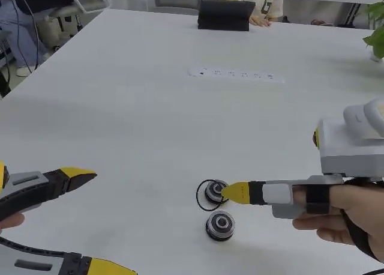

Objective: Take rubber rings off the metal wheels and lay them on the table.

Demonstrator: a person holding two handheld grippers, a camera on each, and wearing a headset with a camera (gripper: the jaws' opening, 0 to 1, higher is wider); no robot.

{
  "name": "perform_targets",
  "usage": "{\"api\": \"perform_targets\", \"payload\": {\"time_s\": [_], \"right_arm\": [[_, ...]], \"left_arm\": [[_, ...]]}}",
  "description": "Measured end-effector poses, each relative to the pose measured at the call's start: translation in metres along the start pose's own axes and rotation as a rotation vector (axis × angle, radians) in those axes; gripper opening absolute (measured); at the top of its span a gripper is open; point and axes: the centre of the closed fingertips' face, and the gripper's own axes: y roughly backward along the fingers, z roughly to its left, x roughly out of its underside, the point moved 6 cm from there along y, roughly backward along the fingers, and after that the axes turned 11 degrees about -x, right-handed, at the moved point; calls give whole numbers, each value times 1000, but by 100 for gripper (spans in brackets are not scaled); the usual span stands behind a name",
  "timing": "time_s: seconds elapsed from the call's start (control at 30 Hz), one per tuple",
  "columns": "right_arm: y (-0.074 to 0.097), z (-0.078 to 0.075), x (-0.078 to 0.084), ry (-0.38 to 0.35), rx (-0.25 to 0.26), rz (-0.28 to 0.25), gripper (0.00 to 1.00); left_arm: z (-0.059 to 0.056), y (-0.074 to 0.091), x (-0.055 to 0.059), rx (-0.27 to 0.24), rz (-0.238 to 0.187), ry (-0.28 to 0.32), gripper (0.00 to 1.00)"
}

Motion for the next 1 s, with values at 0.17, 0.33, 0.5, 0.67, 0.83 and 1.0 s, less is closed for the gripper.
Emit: {"api": "perform_targets", "payload": {"time_s": [0.17,0.33,0.5,0.67,0.83,1.0], "right_arm": [[-4,3,-2,0,-15,6,0],[-10,10,-4,1,-47,18,0],[-17,16,-8,9,-75,28,0],[-28,21,-10,28,-89,60,0],[-40,23,-9,54,-93,104,0],[-50,21,-6,74,-90,146,0]], "left_arm": [[1,0,0,-7,-8,13,95],[1,0,-1,-5,-25,45,96],[1,1,-1,-6,-33,52,95],[2,1,0,-8,-32,52,95],[2,1,0,-9,-29,51,95],[2,1,1,-6,-32,62,95]]}}
